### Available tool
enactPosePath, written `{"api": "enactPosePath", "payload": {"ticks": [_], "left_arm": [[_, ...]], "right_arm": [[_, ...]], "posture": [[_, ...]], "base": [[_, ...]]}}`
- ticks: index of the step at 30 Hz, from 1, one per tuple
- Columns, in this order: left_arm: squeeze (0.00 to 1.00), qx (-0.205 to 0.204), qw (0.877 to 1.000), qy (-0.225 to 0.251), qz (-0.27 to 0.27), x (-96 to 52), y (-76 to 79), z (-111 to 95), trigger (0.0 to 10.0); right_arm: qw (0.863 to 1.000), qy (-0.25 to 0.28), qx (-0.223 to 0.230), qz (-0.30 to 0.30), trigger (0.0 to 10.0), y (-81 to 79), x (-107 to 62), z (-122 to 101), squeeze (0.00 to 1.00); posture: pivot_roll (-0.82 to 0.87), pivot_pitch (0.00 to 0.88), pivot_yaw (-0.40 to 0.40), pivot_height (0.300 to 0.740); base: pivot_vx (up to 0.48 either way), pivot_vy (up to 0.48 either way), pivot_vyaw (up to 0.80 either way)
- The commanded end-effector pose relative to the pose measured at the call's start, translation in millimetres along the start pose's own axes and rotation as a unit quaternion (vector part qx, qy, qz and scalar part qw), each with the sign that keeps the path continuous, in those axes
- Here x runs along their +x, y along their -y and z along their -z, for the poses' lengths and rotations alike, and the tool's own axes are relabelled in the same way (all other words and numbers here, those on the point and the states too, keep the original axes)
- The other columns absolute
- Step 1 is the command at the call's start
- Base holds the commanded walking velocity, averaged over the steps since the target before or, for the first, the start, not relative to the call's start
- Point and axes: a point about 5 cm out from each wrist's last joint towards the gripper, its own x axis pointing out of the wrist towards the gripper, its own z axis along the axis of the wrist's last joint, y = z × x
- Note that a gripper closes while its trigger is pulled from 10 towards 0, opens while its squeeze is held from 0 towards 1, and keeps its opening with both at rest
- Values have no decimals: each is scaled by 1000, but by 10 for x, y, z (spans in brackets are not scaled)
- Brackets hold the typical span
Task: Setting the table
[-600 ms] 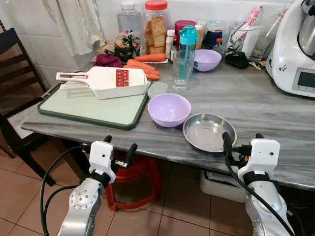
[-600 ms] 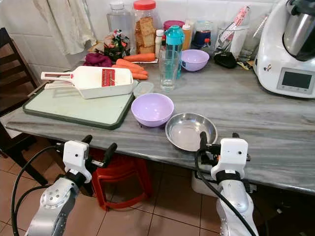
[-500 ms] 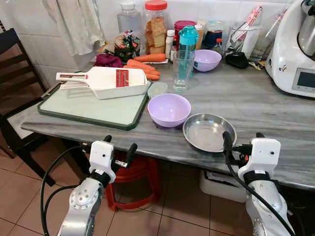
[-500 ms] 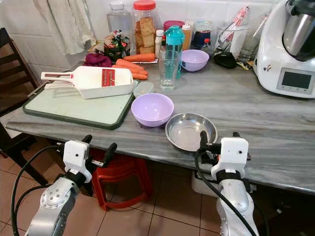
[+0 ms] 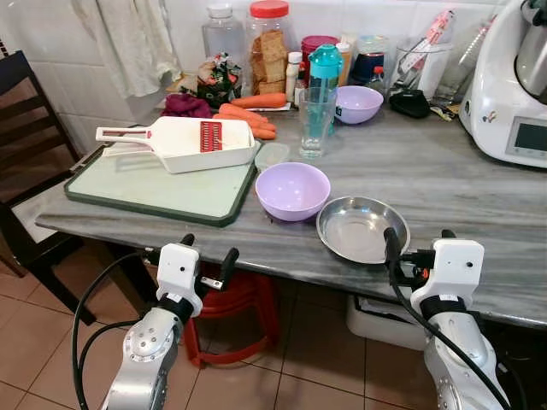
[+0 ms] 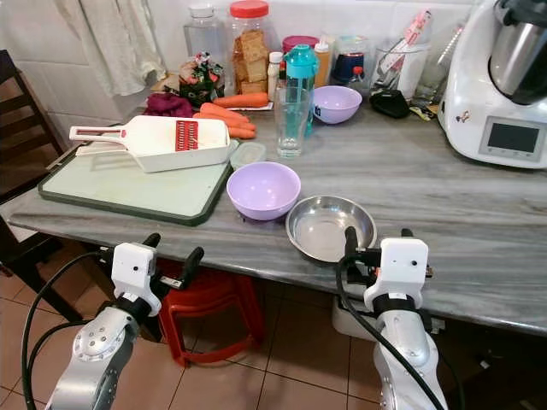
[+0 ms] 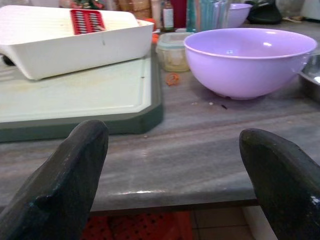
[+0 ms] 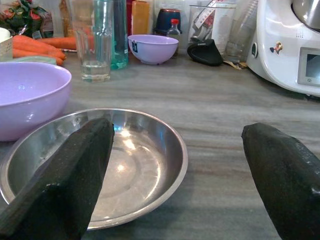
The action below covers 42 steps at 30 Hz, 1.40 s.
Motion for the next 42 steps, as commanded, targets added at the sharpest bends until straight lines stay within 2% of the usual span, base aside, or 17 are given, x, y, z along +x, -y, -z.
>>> {"api": "enactPosePath", "payload": {"ticks": [1, 6, 31, 42], "left_arm": [[0, 8, 1000, -2, -4, 26, -16, -18, 10000], [0, 9, 1000, -3, -5, 35, -18, -18, 10000], [0, 11, 1000, -10, 5, 65, 5, -8, 10000], [0, 11, 1000, 7, 28, 94, 44, -54, 10000]], "right_arm": [[1000, 2, 2, -4, 10000, -15, 8, -17, 0], [1000, 2, 2, -5, 10000, -21, 19, -14, 0], [1000, -3, 13, -7, 10000, -53, 62, 1, 0], [1000, -7, 15, -4, 10000, -35, 75, 18, 0]], "posture": [[-50, 0, 37, 740], [-50, 0, 37, 740], [-48, 0, 42, 740], [-48, 0, 42, 740]], "base": [[0, 0, 0], [0, 0, 0], [-378, 0, 0], [-260, 0, 0]]}}
